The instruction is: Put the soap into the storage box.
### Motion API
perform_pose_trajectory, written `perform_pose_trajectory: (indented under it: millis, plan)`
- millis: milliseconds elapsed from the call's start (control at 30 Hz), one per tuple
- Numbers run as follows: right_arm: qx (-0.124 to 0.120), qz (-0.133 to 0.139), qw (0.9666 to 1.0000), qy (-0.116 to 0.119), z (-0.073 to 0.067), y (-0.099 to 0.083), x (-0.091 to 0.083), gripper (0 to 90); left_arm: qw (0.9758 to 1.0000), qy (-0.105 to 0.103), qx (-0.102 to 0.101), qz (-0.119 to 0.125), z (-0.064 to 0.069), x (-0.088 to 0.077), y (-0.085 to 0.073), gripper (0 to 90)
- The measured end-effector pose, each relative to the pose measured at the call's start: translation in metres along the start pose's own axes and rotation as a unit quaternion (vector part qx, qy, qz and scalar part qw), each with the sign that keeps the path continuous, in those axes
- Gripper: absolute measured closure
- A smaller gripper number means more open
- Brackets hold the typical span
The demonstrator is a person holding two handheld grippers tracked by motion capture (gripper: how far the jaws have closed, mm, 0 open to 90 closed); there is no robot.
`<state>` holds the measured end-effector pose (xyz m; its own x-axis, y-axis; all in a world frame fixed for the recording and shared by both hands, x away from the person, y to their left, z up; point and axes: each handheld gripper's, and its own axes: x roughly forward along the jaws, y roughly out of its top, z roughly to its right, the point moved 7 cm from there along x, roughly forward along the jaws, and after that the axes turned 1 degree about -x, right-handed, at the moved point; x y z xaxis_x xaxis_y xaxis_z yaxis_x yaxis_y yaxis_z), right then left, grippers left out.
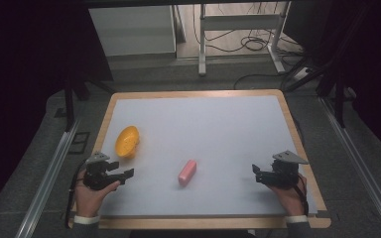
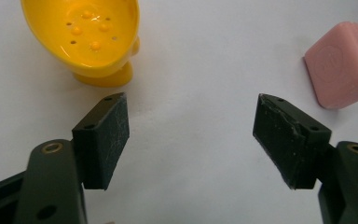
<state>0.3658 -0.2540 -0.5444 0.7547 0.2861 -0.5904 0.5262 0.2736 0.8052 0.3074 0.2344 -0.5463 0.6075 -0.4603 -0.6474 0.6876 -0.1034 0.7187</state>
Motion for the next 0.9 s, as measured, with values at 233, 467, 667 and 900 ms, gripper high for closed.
perform_pose_trajectory:
  millis: [233, 467, 667, 900]
  plan:
    - [-0.001, 0.018, 0.9998, -0.002, 0.006, 0.004, -0.007, 6.0, 1.0, 0.003, 0.0, -0.003, 0.004, -0.002, 0.001, 27.3]
    - [0.003, 0.028, 0.9996, -0.005, 0.016, 0.005, -0.016, 6.7, 0.9999, 0.012, 0.002, -0.007, 0.011, -0.004, 0.005, 27.7]
    - [0.005, 0.025, 0.9997, -0.003, 0.021, 0.002, -0.019, 6.8, 0.9999, 0.008, -0.007, -0.004, 0.017, -0.007, 0.009, 29.2]
    - [-0.001, 0.023, 0.9997, -0.002, 0.021, 0.001, -0.019, 7.1, 0.9999, 0.012, -0.002, -0.003, 0.023, -0.01, 0.015, 30.3]
